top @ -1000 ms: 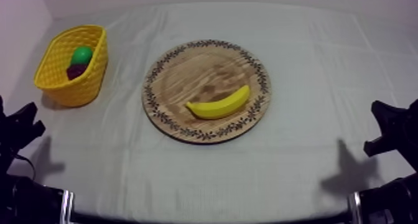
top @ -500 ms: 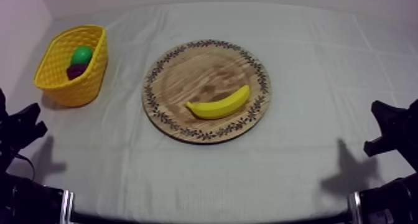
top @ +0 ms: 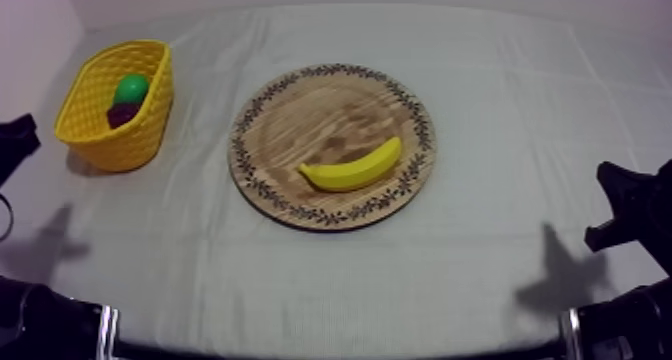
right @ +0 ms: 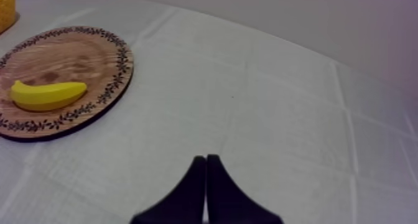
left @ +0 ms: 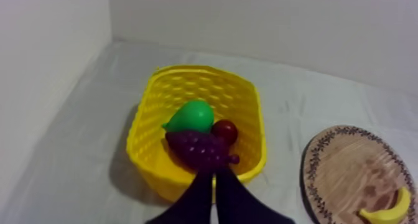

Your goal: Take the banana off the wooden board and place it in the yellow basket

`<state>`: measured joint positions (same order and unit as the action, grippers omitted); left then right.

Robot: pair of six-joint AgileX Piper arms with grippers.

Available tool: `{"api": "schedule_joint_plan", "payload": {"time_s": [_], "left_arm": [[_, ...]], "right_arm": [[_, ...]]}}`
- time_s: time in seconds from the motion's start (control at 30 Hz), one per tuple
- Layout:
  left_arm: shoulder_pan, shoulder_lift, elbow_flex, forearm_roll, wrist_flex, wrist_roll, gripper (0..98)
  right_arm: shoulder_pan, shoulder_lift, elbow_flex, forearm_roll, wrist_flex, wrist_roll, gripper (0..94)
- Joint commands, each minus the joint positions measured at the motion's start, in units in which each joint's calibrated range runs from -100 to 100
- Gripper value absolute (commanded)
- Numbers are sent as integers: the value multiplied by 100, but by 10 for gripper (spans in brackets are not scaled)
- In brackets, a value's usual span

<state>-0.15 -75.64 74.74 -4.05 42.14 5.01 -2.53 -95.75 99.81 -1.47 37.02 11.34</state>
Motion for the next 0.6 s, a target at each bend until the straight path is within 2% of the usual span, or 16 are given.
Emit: {"api": "schedule_joint_plan", "payload": {"time_s": [0.0, 0.37, 0.47, 0.57], "left_arm": [[60, 384, -1004, -3, 337, 11, 0], [518, 1374, -3570, 2, 1835, -40, 0], [673, 1738, -4059, -55, 2073, -44, 0], [939, 2121, -4413, -202, 2252, -63, 0]], "right_arm": [[2, 0, -3, 3, 0, 2, 3], [1, 0, -3, 3, 0, 2, 3], [1, 0, -3, 3, 0, 2, 3], [1, 0, -3, 3, 0, 2, 3]]}}
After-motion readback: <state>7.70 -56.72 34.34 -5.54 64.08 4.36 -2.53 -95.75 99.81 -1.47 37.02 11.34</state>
